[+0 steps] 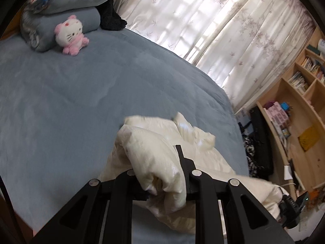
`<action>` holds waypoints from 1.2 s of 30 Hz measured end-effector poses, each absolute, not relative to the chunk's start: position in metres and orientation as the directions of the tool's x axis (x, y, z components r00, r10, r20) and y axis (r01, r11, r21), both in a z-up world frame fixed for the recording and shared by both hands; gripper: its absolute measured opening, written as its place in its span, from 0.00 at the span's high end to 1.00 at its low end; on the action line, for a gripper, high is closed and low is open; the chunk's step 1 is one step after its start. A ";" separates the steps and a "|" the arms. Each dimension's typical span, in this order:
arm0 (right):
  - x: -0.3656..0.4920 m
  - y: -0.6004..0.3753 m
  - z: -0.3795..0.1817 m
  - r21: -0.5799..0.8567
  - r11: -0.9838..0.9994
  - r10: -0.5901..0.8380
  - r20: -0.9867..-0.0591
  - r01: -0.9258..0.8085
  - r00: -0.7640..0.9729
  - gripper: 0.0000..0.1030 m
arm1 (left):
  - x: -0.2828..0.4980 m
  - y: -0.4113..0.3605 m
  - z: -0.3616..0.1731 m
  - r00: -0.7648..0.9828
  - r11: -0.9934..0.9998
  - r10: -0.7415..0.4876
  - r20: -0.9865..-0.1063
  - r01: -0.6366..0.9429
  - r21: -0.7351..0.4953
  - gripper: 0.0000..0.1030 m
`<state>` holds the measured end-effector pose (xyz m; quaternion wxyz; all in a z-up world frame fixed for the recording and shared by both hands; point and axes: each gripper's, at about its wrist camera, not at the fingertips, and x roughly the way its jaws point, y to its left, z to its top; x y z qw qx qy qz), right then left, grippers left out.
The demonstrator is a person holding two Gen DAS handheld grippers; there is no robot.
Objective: Fold large clothes
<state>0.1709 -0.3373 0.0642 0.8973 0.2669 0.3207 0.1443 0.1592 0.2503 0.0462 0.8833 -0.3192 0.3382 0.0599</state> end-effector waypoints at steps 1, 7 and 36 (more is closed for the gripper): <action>0.190 -0.335 0.061 0.571 0.818 0.424 -0.510 -0.075 0.749 0.88 | 0.182 0.253 0.044 0.758 0.793 -0.103 -0.645 -0.328 -0.513 0.84; 0.280 -0.317 0.030 0.519 0.855 0.358 -0.610 0.014 0.707 0.84 | 0.277 0.256 0.011 0.706 0.820 -0.088 -0.702 -0.349 -0.454 0.80; 0.351 -0.327 -0.032 0.468 0.883 0.370 -0.643 -0.038 0.670 0.06 | 0.369 0.286 -0.078 0.590 0.891 -0.232 -0.774 -0.190 -0.412 0.22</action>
